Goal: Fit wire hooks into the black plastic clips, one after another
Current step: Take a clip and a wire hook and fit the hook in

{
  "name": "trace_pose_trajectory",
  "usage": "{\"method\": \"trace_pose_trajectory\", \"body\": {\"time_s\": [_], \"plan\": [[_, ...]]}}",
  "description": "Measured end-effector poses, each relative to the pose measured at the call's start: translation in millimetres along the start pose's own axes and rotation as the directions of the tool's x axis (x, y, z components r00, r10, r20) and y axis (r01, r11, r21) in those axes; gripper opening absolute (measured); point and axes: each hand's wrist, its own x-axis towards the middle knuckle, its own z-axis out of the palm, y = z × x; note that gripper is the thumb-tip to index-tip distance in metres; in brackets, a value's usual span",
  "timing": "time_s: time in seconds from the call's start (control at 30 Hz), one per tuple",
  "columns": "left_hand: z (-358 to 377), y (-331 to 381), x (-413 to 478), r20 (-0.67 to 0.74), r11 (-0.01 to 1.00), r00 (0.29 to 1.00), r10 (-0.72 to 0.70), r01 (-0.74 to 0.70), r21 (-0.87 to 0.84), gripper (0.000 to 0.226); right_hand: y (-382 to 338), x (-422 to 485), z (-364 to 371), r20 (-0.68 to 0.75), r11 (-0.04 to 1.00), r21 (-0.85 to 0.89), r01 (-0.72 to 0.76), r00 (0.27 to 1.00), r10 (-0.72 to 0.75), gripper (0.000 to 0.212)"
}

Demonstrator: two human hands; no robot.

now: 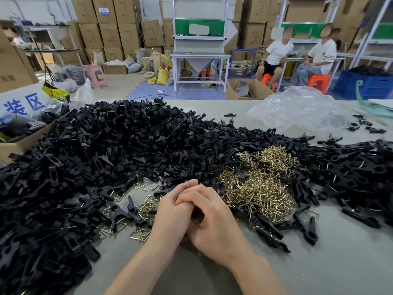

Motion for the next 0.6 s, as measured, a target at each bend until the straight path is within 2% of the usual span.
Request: {"method": "trace_pose_trajectory", "body": {"time_s": [0.4, 0.6], "plan": [[1.6, 5.1, -2.5, 0.002, 1.000, 1.000, 0.019, -0.019, 0.020, 0.050, 2.2, 0.1, 0.4, -0.009, 1.000, 0.008, 0.001, 1.000, 0.000, 0.031], [3.2, 6.9, -3.3, -0.039, 1.000, 0.999, 0.007, -0.006, 0.030, 0.049, 3.1, 0.1, 1.2, -0.012, 1.000, 0.018, 0.014, 1.000, -0.014, 0.034]]}}
